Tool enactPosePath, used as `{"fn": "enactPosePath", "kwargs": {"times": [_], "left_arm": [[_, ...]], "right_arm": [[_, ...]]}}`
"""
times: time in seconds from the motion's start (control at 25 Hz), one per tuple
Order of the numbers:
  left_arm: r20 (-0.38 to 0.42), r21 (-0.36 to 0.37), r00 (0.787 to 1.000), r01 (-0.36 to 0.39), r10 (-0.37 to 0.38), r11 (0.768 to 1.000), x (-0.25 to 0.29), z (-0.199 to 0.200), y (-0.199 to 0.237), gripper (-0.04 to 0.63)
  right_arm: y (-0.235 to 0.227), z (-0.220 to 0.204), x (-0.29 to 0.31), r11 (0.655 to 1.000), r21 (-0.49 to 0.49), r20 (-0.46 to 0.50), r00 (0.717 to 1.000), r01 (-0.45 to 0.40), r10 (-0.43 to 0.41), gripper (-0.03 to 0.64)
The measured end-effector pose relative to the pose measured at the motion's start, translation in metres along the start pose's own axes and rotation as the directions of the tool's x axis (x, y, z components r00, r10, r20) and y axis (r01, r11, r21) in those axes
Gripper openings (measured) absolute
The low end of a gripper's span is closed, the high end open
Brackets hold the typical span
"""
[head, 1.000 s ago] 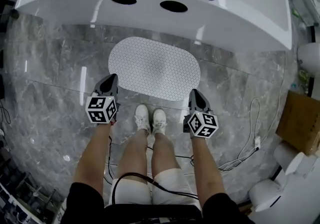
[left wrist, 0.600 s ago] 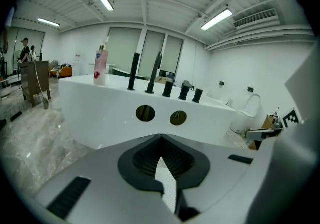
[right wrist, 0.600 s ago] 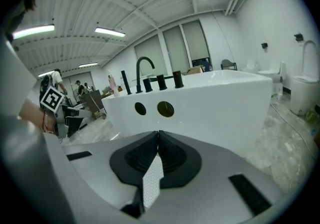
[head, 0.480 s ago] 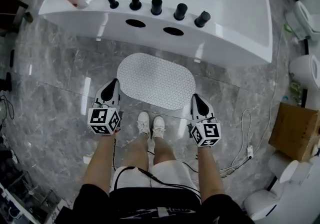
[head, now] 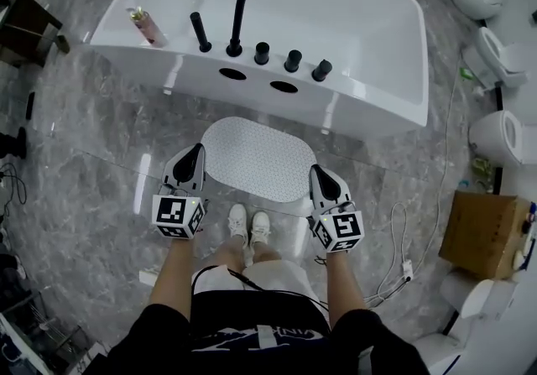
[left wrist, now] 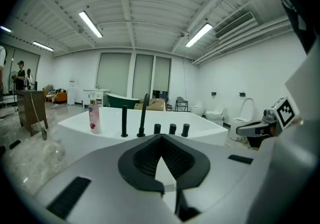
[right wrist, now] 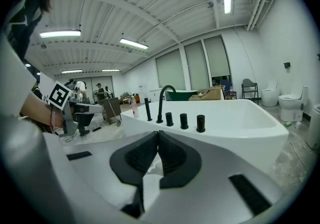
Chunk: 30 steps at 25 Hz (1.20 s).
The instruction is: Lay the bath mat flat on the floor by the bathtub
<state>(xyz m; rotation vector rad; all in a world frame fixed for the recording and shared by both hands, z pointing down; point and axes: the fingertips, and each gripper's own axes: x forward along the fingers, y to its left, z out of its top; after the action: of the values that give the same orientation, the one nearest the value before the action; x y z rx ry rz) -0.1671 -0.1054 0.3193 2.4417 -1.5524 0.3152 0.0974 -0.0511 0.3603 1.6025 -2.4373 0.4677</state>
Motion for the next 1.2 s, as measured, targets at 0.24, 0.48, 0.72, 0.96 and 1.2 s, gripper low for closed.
{"fn": "enactPosePath", "kwargs": {"times": [0.24,0.48,0.72,0.96,1.2], "left_arm": [[0.093,-0.02,0.995,-0.015,0.017,1.0,-0.021,0.07,0.003,0.014],[0.159,0.002,0.987,0.004,-0.004,1.0,-0.035,0.124,-0.004,0.014],[0.186,0.018,0.983,-0.014,0.01,1.0,-0.057,0.165,-0.005,0.014],[0.209,0.042,0.978,0.003,-0.011,0.999,-0.072,0.195,-0.008,0.014],[0.226,0.046,0.973,0.028,-0.038,0.999,-0.085,0.213,-0.015,0.012]], "right_arm": [[0.01,0.061,-0.016,0.999,-0.039,0.051,0.999,-0.008,0.01,0.025],[0.015,0.118,-0.027,0.994,-0.109,0.09,0.995,-0.03,0.04,0.025],[0.025,0.164,-0.045,0.991,-0.128,0.13,0.99,-0.032,0.048,0.025],[0.036,0.197,-0.058,0.989,-0.143,0.153,0.986,-0.039,0.061,0.025],[0.042,0.218,-0.068,0.989,-0.14,0.179,0.981,-0.046,0.07,0.025]]}}
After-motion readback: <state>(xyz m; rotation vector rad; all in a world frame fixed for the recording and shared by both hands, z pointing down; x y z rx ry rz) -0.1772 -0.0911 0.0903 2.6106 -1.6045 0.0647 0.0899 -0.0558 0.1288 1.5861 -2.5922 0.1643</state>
